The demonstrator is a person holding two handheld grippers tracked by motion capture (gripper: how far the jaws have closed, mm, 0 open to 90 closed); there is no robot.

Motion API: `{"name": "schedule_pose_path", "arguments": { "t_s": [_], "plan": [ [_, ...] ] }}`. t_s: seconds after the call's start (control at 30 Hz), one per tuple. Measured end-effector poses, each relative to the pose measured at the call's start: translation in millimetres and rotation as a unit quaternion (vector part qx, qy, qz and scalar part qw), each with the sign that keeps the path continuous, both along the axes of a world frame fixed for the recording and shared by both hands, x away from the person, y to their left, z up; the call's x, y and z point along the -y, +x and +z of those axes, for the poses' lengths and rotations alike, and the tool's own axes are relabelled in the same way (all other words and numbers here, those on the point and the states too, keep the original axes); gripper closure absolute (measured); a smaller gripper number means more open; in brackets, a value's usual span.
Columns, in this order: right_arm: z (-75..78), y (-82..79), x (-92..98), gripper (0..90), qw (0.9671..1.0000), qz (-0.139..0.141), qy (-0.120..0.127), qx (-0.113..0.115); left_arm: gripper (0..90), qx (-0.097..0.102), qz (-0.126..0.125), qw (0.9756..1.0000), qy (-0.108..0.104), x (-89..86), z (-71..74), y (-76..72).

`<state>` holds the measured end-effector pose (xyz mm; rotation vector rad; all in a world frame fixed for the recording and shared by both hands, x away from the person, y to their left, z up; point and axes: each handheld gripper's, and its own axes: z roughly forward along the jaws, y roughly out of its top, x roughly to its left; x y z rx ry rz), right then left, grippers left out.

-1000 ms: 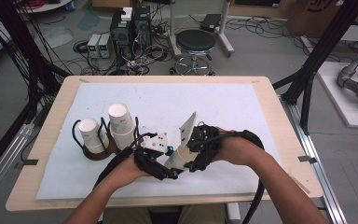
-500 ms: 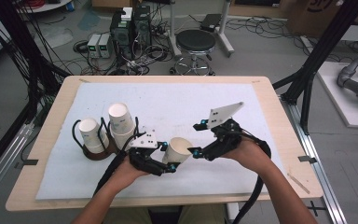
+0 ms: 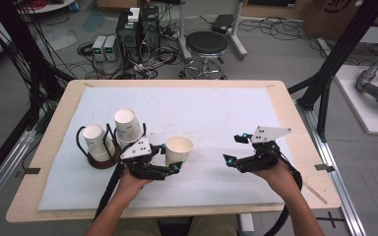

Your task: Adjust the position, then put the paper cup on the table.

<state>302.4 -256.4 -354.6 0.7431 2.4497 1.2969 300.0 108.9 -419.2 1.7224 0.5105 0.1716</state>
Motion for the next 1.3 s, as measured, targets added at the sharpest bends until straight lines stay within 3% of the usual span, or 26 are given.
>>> {"name": "schedule_pose_path", "arguments": {
  "t_s": [0.2,0.5,0.63,0.8,1.3],
  "plan": [
    [-26.0,-5.9,18.2,22.2,0.999,-0.039,0.015,0.013,33.2,0.019,0.008,0.9996,-0.018,-1.6,-0.3,-1.2],
    [-46.0,-8.7,31.8,22.2,0.9965,-0.073,0.036,0.021,33.3,0.041,0.008,0.9985,-0.035,1.3,2.3,2.5],
    [-46.1,-8.9,33.0,22.2,0.9959,-0.077,0.041,0.026,33.3,0.055,0.013,0.997,-0.052,1.3,4.8,3.4],
    [-44.4,-12.0,35.7,22.3,0.9951,-0.075,0.052,0.038,33.3,0.067,0.02,0.9958,-0.059,0.8,7.0,3.6],
    [-49.2,-11.3,37.4,22.3,0.9954,-0.076,0.05,0.03,32.9,0.07,0.037,0.9958,-0.046,10.7,7.7,10.3]
  ]
}}
